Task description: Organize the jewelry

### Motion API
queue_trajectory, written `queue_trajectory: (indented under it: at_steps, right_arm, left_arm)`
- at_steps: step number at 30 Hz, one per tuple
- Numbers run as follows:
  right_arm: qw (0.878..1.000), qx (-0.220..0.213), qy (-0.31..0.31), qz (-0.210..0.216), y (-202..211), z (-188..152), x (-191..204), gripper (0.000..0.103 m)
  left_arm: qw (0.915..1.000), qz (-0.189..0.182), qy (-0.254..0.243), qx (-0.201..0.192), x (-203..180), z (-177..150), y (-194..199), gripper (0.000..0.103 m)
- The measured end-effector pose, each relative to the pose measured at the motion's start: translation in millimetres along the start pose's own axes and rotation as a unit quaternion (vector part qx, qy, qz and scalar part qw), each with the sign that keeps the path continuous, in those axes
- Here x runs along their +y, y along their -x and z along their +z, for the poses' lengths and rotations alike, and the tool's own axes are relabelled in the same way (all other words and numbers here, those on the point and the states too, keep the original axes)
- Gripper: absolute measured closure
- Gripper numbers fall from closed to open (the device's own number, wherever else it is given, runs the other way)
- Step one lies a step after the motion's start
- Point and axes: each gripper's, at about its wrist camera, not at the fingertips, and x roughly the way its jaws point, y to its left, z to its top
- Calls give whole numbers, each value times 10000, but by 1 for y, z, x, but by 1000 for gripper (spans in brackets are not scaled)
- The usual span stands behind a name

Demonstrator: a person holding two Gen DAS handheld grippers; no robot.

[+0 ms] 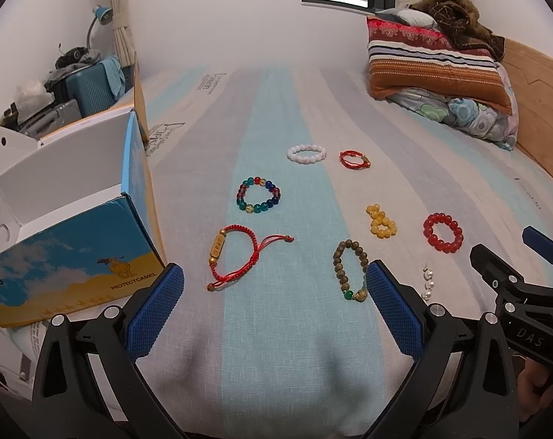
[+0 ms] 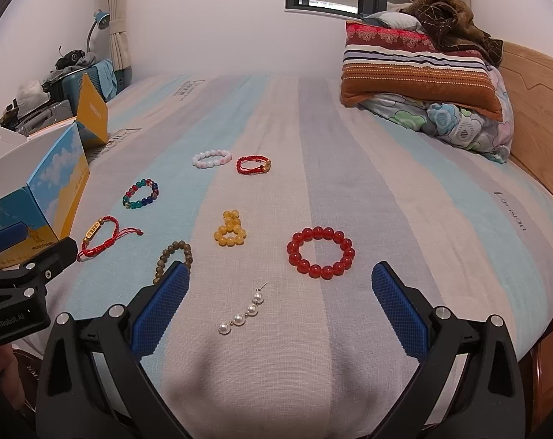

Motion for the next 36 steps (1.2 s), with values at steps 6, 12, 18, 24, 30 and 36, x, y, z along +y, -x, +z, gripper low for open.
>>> queue_trajectory:
  at_steps: [6,12,18,24,30,36]
  right_arm:
    - [10000,3,-16,-5,-1,0,-2,7]
    - [10000,5,-16,-11,-1,0,-2,7]
    - [10000,-2,-20,-20,-1,0,-4,7]
    - [10000,1,-10,-57,-1,-1,-4,7]
    - [10000,29,-8,-93,-2,-1,-5,7]
    - [9999,42,-15,-95,-2,0,-4,7]
  left_arm:
    - [10000,15,0,-1,0,-1,0,6]
    - [10000,24,0,-5,1,-1,-1,6]
    - [10000,18,-3,-8,1,-1,-1,6]
    - [10000,21,7,6,-1,-1,-2,6]
    - [10000,20,-5,16,-2,-1,-2,6]
    - [10000,19,-5,27,-2,-1,-2,6]
